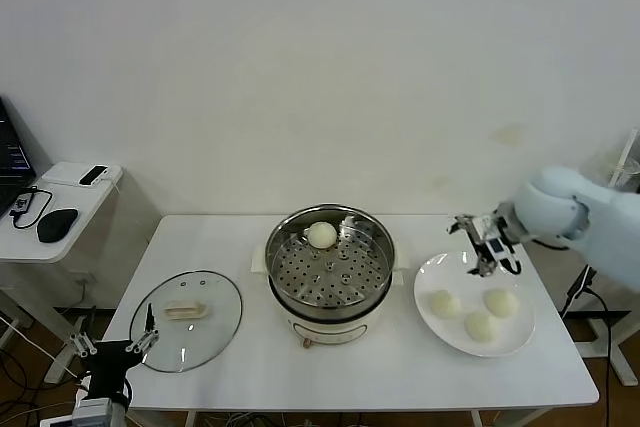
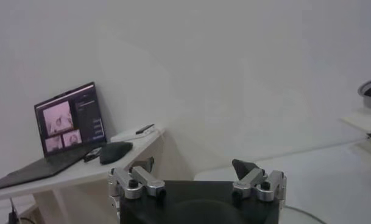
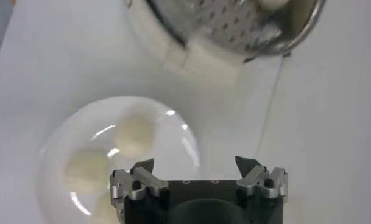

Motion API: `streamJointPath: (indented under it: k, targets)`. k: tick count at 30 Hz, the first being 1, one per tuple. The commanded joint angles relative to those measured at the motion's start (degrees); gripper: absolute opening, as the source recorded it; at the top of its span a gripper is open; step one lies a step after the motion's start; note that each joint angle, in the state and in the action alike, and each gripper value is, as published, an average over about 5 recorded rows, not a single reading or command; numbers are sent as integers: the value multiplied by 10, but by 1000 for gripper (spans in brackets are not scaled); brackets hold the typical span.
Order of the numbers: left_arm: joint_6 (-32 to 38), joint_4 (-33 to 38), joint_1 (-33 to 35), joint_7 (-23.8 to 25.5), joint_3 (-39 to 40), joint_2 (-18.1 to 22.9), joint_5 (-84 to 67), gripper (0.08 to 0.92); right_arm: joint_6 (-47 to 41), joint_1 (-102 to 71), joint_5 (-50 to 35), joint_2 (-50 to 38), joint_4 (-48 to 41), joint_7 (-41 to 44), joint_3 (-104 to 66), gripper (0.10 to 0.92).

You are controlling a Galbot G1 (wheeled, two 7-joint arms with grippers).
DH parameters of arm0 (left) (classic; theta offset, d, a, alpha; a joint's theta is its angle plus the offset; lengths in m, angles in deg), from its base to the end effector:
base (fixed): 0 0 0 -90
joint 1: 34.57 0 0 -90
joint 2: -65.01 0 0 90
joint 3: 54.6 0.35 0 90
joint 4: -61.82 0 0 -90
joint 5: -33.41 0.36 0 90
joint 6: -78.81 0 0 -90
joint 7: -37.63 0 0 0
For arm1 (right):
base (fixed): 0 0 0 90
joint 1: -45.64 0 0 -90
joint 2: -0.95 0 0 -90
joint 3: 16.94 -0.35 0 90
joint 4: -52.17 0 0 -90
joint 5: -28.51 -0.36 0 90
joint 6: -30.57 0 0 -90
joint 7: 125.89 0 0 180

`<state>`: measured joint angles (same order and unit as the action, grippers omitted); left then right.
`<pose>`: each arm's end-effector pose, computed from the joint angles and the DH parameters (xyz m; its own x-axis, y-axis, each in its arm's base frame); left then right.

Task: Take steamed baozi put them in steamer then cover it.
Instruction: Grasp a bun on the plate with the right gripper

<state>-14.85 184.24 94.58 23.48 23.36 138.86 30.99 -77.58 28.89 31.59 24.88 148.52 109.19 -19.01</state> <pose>0.1464 0.1046 -0.2909 -0.9603 -0.2710 0.0659 -0.2355 0.9145 0.3289 0.4372 -0.1385 -0.1181 -0.3551 -0.0942 0.9301 -0.9105 -0.1904 -0.3670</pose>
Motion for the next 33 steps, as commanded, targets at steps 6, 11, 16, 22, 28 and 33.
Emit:
streamJointPath:
  k: [6, 11, 16, 22, 28, 33]
  targets:
    - [-2, 1, 4, 0, -3, 3, 3, 823, -16, -222, 33, -6, -33, -1, -151, 823]
    - [-2, 0, 5, 0, -4, 7, 5, 823, -8, -238, 45, 21, -68, 7, -163, 823]
    - [-2, -1, 6, 0, -8, 9, 4, 823, 3, -245, 54, 54, -119, 4, -171, 823]
    - [-1, -6, 6, 0, -16, 7, 3, 823, 8, -245, 56, 97, -157, -4, -175, 823]
    - [-1, -9, 4, 0, -20, 6, 2, 823, 9, -237, 51, 126, -176, -4, -169, 823]
    - [-1, -11, 3, 0, -20, 7, 2, 823, 9, -228, 52, 141, -187, -4, -163, 823]
